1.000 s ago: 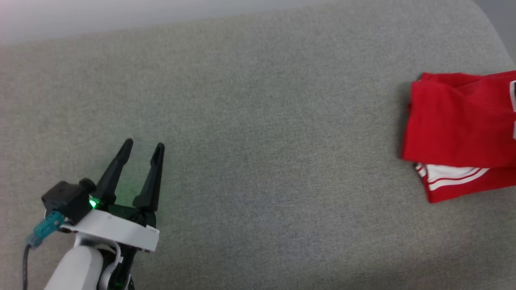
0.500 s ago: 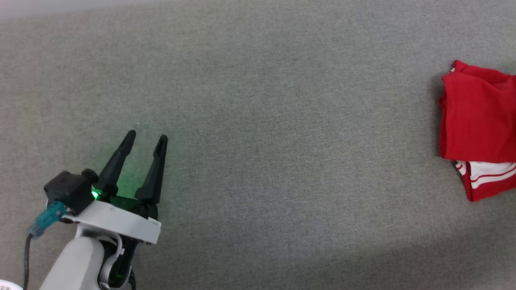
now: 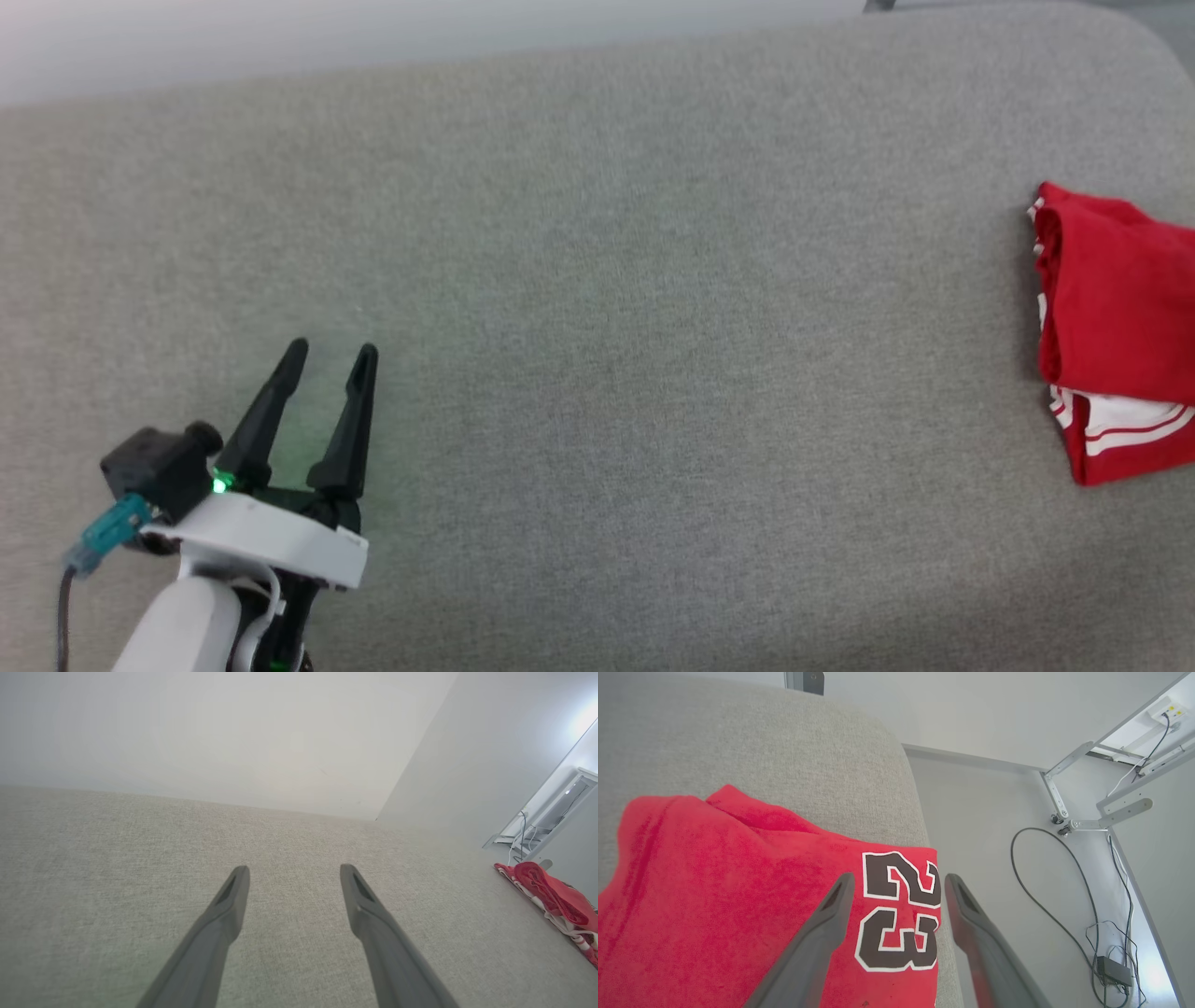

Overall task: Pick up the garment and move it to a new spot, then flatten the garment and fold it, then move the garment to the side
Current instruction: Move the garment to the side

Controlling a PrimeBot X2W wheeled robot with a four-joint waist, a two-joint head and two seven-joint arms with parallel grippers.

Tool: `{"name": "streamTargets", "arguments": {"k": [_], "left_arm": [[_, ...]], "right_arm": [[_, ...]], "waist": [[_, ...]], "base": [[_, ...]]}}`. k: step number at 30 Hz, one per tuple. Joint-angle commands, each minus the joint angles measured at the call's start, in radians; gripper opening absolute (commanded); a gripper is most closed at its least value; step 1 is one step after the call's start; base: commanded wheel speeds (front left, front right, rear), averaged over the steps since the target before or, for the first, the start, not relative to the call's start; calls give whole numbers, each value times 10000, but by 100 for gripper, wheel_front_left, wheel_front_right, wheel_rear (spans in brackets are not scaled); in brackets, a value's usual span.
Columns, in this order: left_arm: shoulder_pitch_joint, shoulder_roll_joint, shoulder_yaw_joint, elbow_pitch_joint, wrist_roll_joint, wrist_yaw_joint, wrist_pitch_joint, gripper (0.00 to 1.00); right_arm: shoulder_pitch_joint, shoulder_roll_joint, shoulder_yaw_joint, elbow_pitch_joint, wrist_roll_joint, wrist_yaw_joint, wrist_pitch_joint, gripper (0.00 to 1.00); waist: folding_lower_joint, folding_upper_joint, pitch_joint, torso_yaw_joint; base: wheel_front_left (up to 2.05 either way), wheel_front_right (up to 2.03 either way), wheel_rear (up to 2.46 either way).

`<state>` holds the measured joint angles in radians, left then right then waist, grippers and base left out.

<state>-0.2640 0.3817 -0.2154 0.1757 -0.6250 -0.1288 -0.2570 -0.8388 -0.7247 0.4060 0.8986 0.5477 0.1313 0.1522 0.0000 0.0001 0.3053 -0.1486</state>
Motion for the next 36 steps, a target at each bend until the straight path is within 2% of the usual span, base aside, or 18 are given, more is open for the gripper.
{"name": "streamTargets", "arguments": {"k": [1, 15, 18, 23, 30, 36], "left_arm": [[198, -51, 80, 48, -33, 0, -51, 100], [1539, -114, 733, 92, -7, 70, -73, 100], [2039, -162, 987, 14, -7, 75, -75, 100], [2715, -286, 1398, -288, 184, 62, -65, 100], [3532, -458, 2049, -635, 667, 29, -66, 100], [4000, -694, 2570, -853, 1032, -16, -66, 100]], "right_arm": [[-103, 51, 78, 22, 64, -11, -218, 100], [1320, 566, 578, -951, 328, -11, -2460, 100], [1858, 804, 228, -1120, 140, -11, -3249, 100], [2743, 1299, -485, -1504, -310, -11, -3924, 100], [4332, 2261, -2002, -2784, -1348, -11, -4162, 100], [5976, 3223, -3353, -4567, -2524, -11, -4174, 100]], "waist": [[0, -1, -444, 87], [0, -1, -2263, 395], [0, -1, -2722, 521], [0, -1, -3063, 691], [0, -1, -3195, 837], [0, -1, -3293, 1017]], "base": [[0, 0, 0], [0, 0, 0], [0, 0, 0], [0, 0, 0], [0, 0, 0], [0, 0, 0]]}}
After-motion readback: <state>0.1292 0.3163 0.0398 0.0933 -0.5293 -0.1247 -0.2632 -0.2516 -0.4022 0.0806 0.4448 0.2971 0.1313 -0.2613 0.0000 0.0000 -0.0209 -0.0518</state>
